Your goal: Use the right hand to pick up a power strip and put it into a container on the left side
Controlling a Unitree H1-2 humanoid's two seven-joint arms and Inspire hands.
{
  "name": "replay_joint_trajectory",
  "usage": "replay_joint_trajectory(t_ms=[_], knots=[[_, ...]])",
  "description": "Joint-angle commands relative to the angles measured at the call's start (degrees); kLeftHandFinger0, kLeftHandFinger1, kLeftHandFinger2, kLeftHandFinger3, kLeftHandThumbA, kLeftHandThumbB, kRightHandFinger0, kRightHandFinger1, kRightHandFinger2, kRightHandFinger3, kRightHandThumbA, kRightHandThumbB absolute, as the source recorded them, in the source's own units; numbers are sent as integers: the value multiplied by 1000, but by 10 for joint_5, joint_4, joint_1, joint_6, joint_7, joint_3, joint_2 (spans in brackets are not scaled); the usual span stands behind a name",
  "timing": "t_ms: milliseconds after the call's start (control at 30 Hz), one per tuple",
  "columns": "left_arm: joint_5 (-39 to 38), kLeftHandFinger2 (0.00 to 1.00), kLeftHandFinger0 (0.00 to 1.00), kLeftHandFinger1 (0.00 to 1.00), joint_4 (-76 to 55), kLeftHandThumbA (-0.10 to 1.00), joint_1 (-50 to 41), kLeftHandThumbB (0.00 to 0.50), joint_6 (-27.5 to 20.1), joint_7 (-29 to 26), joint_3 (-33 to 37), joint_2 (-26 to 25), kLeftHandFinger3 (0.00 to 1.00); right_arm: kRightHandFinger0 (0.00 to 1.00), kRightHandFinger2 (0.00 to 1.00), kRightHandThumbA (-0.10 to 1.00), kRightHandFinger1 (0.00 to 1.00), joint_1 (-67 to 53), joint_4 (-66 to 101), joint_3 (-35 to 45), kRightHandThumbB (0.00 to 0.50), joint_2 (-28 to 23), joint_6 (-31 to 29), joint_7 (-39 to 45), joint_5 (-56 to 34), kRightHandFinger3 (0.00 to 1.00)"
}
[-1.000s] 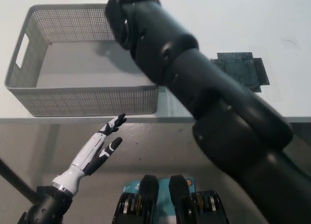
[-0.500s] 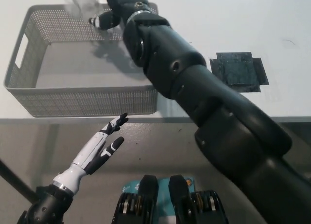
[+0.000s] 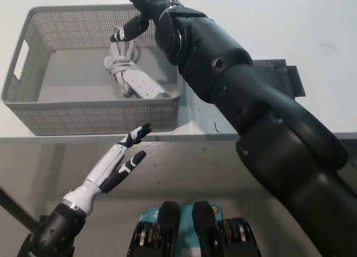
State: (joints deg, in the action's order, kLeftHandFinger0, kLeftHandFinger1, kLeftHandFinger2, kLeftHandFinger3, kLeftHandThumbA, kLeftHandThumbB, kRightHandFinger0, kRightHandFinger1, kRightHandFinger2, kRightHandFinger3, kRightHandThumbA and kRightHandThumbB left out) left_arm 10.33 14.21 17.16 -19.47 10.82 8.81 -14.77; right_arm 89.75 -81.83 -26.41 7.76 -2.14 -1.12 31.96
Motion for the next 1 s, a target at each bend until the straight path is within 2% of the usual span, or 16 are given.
replay_joint_trajectory(t_ms=[0,100,133,200,233,267,300,333,367,533,567,600,700,767,900,967], knots=[[-3,1000,1000,1000,-3,1000,16,232,-6,6,-3,-9,1000,1000,1000,1000,1000,89,36,29,486,-32,-61,1,-36,1000],[0,1000,1000,1000,-4,1000,18,224,-9,4,-4,-11,1000,1000,1000,1000,1000,107,71,61,477,-81,-104,-3,-59,1000],[-1,1000,1000,1000,-5,1000,19,238,-10,5,-4,-12,1000,1000,1000,1000,1000,104,108,83,438,-106,-99,21,-77,1000],[-6,1000,1000,1000,-4,1000,19,241,-14,7,-5,-12,1000,1000,1000,1000,1000,85,176,96,413,-134,-86,41,-79,1000],[-8,1000,1000,1000,-2,1000,19,240,-17,7,-6,-11,1000,1000,1000,1000,1000,57,248,107,347,-164,-102,54,-87,1000],[-9,1000,1000,1000,1,1000,19,234,-20,6,-6,-10,1000,1000,1000,1000,1000,36,302,113,338,-185,-100,65,-90,1000],[-8,1000,1000,1000,4,1000,19,232,-25,5,-5,-10,1000,1000,1000,1000,1000,5,382,121,341,-211,-60,88,-90,1000],[-6,1000,1000,1000,4,1000,19,240,-23,5,-5,-10,1000,1000,1000,1000,1000,-23,451,132,367,-235,-34,108,-98,1000],[-4,1000,1000,1000,5,1000,19,240,-21,5,-4,-10,1000,1000,1000,1000,1000,-46,495,143,352,-256,-35,113,-105,1000],[0,1000,1000,1000,-8,1000,19,252,-11,6,-4,-10,1000,1000,1000,1000,1000,-174,702,204,385,-332,-8,146,-166,1000],[2,1000,1000,1000,-7,1000,21,253,-12,3,-4,-8,1000,1000,1000,1000,1000,-216,759,215,347,-345,0,149,-174,1000],[-1,1000,1000,1000,-4,1000,23,253,-15,3,-5,-6,1000,1000,1000,1000,1000,-254,810,223,360,-352,9,148,-173,1000],[-10,1000,1000,1000,-6,1000,21,253,-17,3,-7,-3,1000,1000,1000,1000,1000,-354,907,237,351,-359,-27,129,-193,1000],[-15,1000,1000,1000,-13,1000,17,256,-20,5,-6,-1,1000,1000,1000,1000,1000,-435,998,246,378,-354,-5,126,-204,1000],[-23,1000,1000,1000,-45,1000,-3,284,-20,1,-7,9,1000,1000,1000,1000,1000,-614,1080,219,323,-309,-133,47,-200,1000],[-22,1000,1000,1000,-57,1000,-10,290,-21,-1,-7,11,1000,1000,1000,1000,1000,-680,1101,192,345,-287,-152,32,-186,1000]])
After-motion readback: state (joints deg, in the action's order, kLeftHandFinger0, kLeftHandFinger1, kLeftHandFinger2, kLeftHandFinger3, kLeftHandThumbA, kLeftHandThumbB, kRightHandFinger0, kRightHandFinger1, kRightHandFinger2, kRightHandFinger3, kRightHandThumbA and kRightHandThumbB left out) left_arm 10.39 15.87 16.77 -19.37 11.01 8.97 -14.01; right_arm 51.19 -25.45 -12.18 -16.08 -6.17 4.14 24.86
